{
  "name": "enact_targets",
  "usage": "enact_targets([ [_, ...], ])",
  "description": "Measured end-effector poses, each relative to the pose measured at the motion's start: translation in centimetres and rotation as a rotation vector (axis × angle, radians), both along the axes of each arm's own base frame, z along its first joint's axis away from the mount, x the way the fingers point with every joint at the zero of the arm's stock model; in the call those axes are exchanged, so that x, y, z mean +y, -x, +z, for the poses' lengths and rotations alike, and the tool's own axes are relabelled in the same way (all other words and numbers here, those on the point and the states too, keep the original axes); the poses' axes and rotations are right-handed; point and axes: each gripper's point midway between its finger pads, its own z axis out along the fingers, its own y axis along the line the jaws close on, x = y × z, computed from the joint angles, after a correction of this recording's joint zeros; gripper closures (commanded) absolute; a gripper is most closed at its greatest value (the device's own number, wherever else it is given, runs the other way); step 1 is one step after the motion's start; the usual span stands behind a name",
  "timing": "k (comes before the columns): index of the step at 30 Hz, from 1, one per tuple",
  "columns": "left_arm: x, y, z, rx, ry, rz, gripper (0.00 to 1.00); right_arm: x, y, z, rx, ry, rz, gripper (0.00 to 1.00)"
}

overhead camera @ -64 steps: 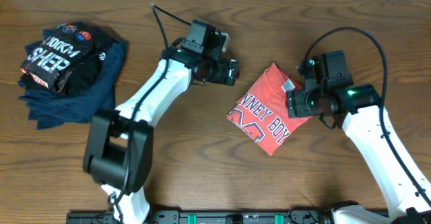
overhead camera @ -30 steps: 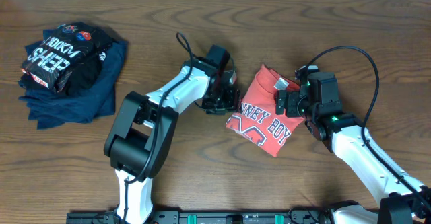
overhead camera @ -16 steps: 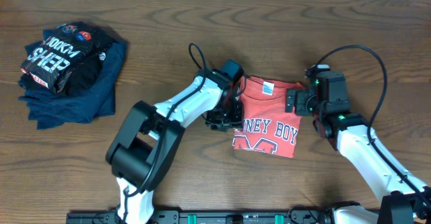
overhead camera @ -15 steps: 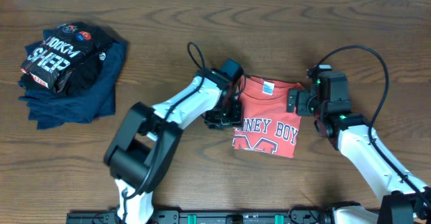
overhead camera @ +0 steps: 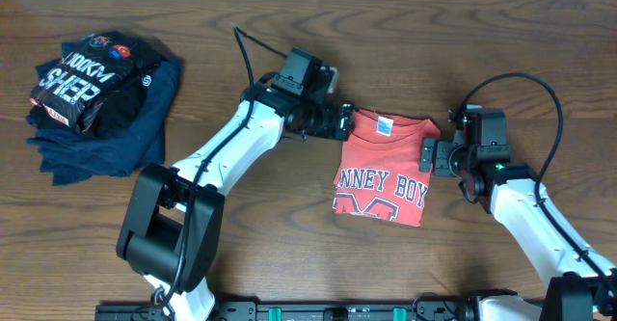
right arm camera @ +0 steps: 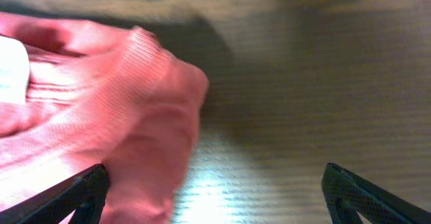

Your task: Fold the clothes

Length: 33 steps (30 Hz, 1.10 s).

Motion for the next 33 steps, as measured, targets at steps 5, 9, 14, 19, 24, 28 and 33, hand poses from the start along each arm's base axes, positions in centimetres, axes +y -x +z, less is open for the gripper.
enact_targets([
  [5, -1.7, 0.0, -0.7, -0.004, 0.074, -0.086, 0.02, -0.1, 0.2, -0.1, 0.010, 0.001, -0.004, 0.01],
  [9, -2.2, 0.3, -3.0, 0.042, 0.083, -0.113, 0.02, -0.1, 0.2, -0.1, 0.011, 0.001, -0.004, 0.01],
  [14, -3.3, 0.8, -5.3, 0.096, 0.140, -0.153, 0.02, -0.1, 0.5, -0.3, 0.023, 0.002, -0.004, 0.01],
  [19, -4.8, 1.4, -5.2, 0.114, 0.227, -0.205, 0.02, -0.1, 0.5, -0.3, 0.026, 0.002, -0.004, 0.01],
  [24, -6.7, 2.6, -5.1, 0.117, 0.263, -0.262, 0.00, -0.1, 0.6, -0.4, 0.030, -0.004, -0.014, 0.01],
  [28, -8.3, 3.4, -5.3, 0.102, 0.272, -0.308, 0.23, -0.1, 1.0, -0.6, 0.048, -0.008, -0.026, 0.01],
  [33, -8.6, 4.0, -6.7, 0.115, 0.246, -0.318, 0.94, -0.2, 1.5, -0.8, 0.072, -0.008, -0.030, 0.01],
])
